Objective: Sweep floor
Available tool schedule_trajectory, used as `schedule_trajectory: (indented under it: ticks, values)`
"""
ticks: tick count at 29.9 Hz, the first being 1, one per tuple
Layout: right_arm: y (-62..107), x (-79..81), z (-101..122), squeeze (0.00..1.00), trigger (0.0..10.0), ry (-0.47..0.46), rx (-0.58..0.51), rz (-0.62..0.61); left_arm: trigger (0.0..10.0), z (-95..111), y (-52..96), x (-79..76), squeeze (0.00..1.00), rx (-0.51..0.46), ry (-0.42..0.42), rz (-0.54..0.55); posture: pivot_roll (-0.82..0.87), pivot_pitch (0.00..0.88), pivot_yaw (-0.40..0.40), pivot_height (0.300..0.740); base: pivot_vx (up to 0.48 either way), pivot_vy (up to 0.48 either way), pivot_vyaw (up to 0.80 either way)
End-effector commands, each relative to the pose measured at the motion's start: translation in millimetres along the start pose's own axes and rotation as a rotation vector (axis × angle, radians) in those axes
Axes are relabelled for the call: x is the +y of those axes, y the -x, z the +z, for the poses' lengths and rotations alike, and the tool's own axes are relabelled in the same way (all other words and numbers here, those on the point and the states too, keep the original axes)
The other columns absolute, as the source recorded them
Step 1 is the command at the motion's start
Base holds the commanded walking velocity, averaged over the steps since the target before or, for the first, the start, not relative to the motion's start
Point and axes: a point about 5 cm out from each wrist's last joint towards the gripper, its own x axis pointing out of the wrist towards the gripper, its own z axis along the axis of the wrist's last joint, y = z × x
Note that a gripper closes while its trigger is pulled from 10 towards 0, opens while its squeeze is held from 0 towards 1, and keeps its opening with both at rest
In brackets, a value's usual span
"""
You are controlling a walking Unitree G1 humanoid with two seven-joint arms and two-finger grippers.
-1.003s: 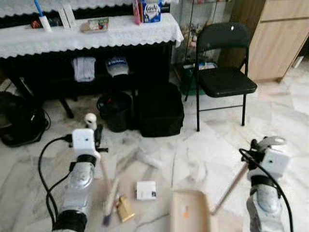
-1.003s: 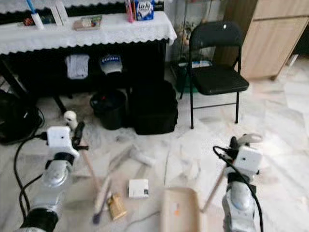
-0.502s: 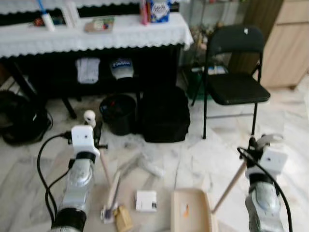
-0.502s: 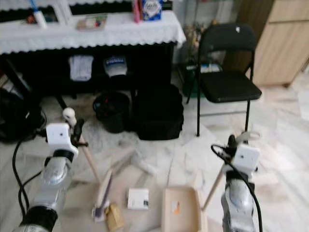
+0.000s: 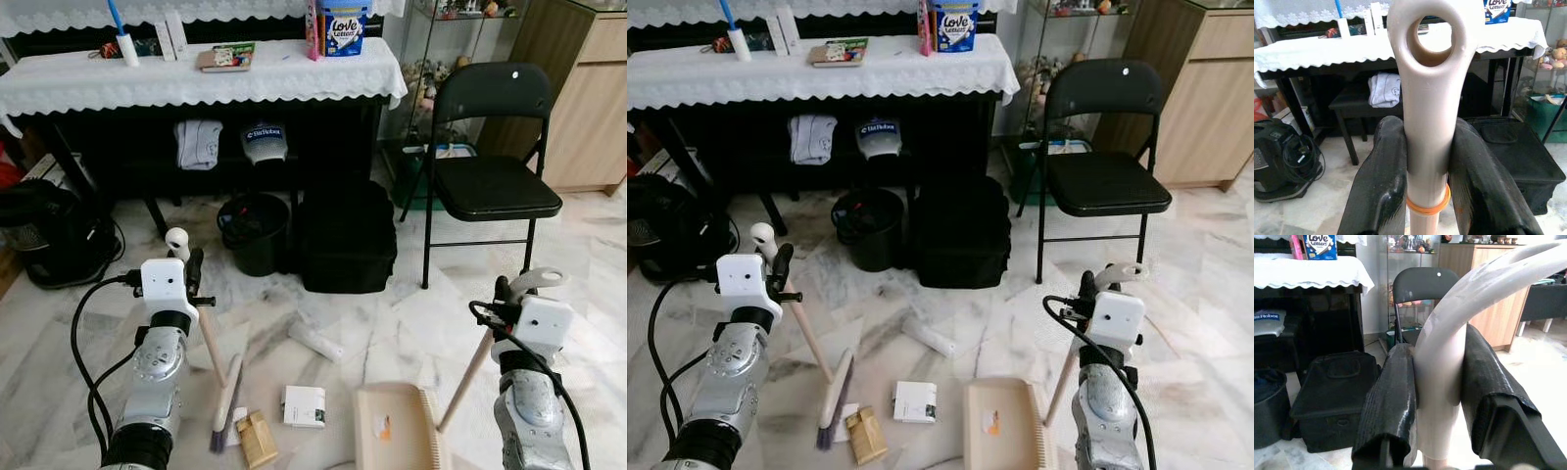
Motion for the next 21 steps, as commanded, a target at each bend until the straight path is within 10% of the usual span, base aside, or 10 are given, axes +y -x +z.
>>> schedule_trajectory:
  ticks: [1,21]
  values:
    - [-2.4,-1.2,6.6,0.00,10.0,0.008,-0.033,0.001,10.0,5.2,-1.9,1.8,0.00,-0.031,-0.008,0.001,-0.09,0.000,0.030,0.740,0.000,0.000,0.00]
    - [-0.6,-0.2,4.2,0.00,10.0,-0.003,-0.023,0.001,10.0,5.1,-0.5,4.1,0.00,-0.032,-0.015,0.008,-0.08,0.000,0.031,0.740,0.210,0.000,0.00]
